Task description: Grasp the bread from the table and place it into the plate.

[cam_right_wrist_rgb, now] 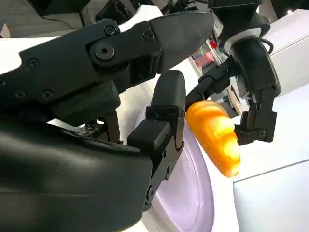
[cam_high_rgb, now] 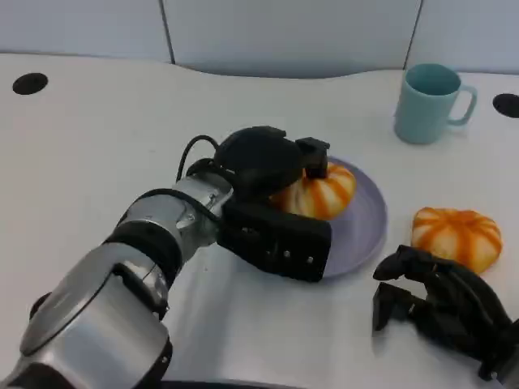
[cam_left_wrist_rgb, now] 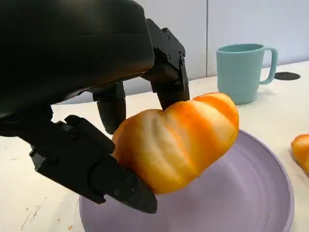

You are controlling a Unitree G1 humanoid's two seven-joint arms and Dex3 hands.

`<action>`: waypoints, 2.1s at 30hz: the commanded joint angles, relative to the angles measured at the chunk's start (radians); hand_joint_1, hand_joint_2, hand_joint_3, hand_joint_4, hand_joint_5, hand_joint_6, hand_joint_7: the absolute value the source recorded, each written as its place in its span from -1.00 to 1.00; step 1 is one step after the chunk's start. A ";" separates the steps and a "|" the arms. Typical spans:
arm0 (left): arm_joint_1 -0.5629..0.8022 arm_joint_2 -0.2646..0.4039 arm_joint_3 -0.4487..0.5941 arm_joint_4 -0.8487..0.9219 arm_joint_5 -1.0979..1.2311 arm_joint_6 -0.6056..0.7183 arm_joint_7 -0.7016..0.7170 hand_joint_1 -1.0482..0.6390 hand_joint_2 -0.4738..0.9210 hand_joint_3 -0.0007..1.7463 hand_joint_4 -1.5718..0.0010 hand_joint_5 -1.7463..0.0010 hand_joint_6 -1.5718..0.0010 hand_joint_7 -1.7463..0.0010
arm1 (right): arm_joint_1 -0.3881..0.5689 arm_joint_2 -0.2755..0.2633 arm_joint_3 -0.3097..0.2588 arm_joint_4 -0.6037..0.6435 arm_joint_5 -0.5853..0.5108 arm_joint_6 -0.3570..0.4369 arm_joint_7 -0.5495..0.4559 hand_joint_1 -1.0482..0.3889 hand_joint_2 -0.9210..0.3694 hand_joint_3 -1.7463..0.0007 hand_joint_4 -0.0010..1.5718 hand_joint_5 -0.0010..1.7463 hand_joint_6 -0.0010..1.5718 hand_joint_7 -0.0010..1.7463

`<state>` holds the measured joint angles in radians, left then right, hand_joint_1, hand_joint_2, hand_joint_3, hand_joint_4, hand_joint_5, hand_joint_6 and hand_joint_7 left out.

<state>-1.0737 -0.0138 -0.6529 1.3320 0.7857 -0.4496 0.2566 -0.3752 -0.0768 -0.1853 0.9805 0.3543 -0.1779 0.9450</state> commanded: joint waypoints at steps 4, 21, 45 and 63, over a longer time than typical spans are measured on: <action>-0.043 -0.016 -0.004 -0.002 -0.002 0.026 -0.112 -0.61 1.00 -0.82 0.92 -0.04 0.60 0.60 | 0.036 -0.001 0.007 0.019 -0.020 0.028 -0.017 -0.28 -1.00 0.93 -0.25 0.85 0.01 0.01; -0.058 -0.013 -0.045 -0.005 0.034 0.100 -0.174 -0.83 1.00 -0.71 1.00 0.31 1.00 0.23 | 0.036 0.000 0.001 0.021 -0.015 0.014 -0.005 -0.27 -1.00 0.93 -0.22 0.85 0.01 0.00; 0.272 0.076 0.484 -0.203 -0.605 -0.244 -0.452 -0.73 1.00 -0.71 1.00 -0.16 0.95 0.18 | 0.017 -0.012 -0.007 0.063 -0.019 -0.006 -0.007 -0.25 -1.00 0.91 -0.26 0.89 -0.01 0.04; 0.708 0.038 0.747 -0.833 -1.155 0.169 -0.762 -0.71 1.00 -0.80 0.50 -0.31 0.31 0.76 | 0.022 -0.013 -0.001 0.053 -0.025 -0.004 -0.017 -0.27 -1.00 0.92 -0.25 0.85 -0.02 0.05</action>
<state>-0.4283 0.0233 0.0653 0.5794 -0.3166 -0.3198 -0.4815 -0.3867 -0.0817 -0.1895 1.0066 0.3513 -0.1974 0.9407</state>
